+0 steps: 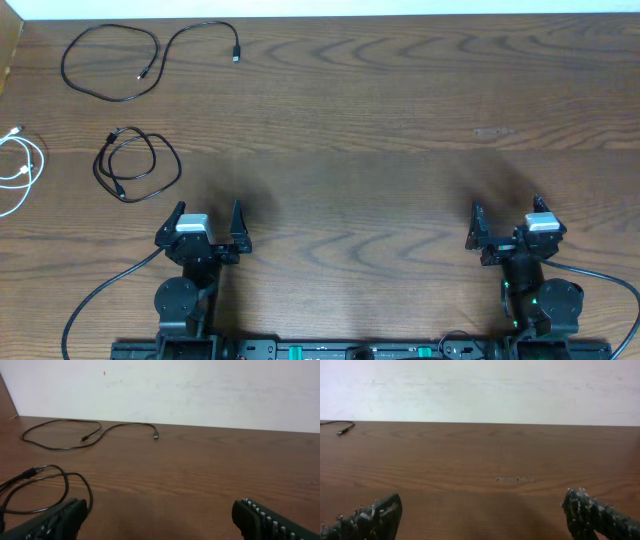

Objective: Untangle cables

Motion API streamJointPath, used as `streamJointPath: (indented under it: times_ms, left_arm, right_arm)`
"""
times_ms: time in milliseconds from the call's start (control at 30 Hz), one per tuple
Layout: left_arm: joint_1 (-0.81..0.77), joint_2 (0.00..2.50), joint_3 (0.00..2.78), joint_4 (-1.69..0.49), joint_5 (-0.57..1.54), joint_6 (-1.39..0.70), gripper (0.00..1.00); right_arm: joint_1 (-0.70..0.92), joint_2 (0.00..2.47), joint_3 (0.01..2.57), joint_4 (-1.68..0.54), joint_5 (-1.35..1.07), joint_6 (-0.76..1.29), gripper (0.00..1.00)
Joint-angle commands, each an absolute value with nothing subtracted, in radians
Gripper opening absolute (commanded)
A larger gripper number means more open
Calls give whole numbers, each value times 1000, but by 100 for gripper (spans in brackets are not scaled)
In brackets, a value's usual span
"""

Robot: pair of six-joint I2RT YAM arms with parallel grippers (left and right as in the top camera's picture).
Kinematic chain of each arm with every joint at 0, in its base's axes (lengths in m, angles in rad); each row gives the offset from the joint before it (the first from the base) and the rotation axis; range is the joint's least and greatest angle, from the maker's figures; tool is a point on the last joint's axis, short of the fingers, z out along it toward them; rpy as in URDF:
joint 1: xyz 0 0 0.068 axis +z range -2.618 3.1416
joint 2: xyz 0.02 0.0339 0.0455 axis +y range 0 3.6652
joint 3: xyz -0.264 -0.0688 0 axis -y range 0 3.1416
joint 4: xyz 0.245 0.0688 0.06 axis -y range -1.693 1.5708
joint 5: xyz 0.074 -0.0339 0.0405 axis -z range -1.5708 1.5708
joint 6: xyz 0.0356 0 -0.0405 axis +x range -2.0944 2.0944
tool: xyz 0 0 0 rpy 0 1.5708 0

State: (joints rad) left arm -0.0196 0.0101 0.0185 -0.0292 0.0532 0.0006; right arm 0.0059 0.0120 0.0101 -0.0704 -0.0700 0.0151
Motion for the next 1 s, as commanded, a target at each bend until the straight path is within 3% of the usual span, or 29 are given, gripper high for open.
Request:
streamJointPath:
  times_ms: [0, 967]
  left_arm:
    - [-14, 4, 4, -70, 36, 14, 98]
    - [-14, 4, 4, -70, 36, 14, 98]
  right_arm:
    - [-2, 5, 6, -72, -59, 28, 99]
    - [-2, 5, 6, -72, -59, -1, 99]
